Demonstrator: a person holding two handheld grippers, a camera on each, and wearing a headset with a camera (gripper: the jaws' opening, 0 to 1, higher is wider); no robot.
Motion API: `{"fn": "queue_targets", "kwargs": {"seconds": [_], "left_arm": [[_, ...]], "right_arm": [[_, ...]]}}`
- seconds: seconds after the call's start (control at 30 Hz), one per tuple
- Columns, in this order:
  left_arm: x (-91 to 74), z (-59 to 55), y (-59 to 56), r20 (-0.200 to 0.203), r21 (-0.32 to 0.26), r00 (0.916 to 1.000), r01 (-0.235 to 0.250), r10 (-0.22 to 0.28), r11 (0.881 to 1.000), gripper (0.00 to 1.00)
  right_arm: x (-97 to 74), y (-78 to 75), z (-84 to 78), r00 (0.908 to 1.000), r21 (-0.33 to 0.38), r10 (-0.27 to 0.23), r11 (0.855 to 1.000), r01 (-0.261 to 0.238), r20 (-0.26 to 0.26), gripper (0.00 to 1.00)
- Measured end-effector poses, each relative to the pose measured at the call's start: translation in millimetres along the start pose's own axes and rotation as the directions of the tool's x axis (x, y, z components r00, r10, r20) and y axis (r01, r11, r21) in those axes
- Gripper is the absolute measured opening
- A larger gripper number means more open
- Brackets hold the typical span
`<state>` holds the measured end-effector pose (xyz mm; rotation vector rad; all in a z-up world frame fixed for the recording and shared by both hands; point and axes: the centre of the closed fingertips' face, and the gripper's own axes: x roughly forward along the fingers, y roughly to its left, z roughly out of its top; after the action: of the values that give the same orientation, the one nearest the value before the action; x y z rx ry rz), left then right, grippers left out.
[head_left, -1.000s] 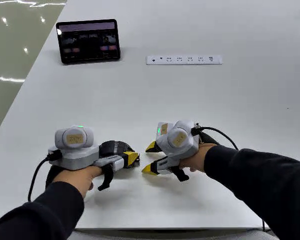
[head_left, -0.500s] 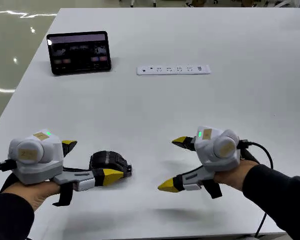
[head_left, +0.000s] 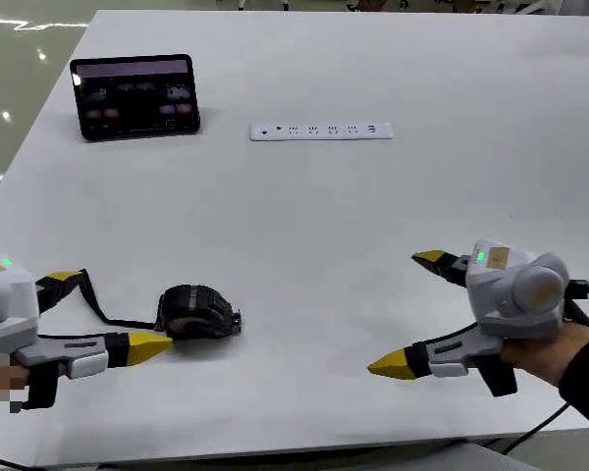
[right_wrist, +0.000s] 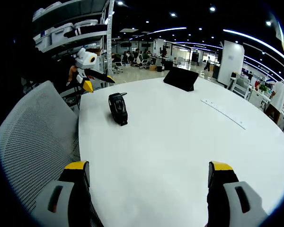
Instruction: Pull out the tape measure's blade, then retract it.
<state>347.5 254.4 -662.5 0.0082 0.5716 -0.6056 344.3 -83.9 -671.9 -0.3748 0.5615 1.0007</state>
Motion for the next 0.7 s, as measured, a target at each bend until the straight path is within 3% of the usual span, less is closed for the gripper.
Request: {"fn": "queue_targets", "kwargs": {"seconds": [0.1,0.13,0.2,0.27,0.33,0.43,0.5,0.7], "left_arm": [[-8.8,-8.3,11.0,-0.013,0.009,0.9991,-0.040,0.040,0.999,1.00],[-12.7,-8.5,14.6,-0.001,-0.005,0.9988,-0.050,0.050,0.999,1.00],[-18.7,-8.6,17.5,0.012,-0.030,0.9985,-0.053,0.054,0.998,1.00],[-21.8,-12.1,18.8,0.002,-0.017,0.9981,-0.061,0.061,0.998,1.00],[-23.3,-16.1,20.7,-0.013,-0.001,0.9973,-0.072,0.072,0.997,1.00],[-27.3,-18.7,24.3,-0.010,-0.033,0.9974,-0.072,0.071,0.997,1.00],[-29.3,-20.8,29.3,-0.017,-0.017,0.9951,-0.098,0.097,0.995,1.00],[-33.1,-19.1,27.9,-0.012,-0.034,0.9966,-0.082,0.082,0.996,1.00]], "right_arm": [[-15.7,-14.4,-17.3,0.9981,0.036,-0.059,0.998,0.060,-0.015,1.00],[-21.5,-19.0,-25.6,0.9964,0.045,-0.080,0.996,0.081,-0.027,1.00],[-29.7,-21.9,-37.0,0.9941,0.061,-0.099,0.993,0.102,-0.043,1.00],[-37.5,-24.2,-45.0,0.9915,0.074,-0.121,0.989,0.124,-0.049,1.00],[-43.0,-24.4,-50.2,0.9903,0.086,-0.126,0.988,0.131,-0.058,1.00],[-53.8,-25.2,-53.4,0.9906,0.126,-0.131,0.983,0.135,-0.039,1.00],[-59.2,-26.8,-57.9,0.9887,0.120,-0.141,0.982,0.147,-0.050,1.00],[-69.6,-30.1,-66.1,0.9864,0.118,-0.149,0.981,0.157,-0.070,1.00]]}}
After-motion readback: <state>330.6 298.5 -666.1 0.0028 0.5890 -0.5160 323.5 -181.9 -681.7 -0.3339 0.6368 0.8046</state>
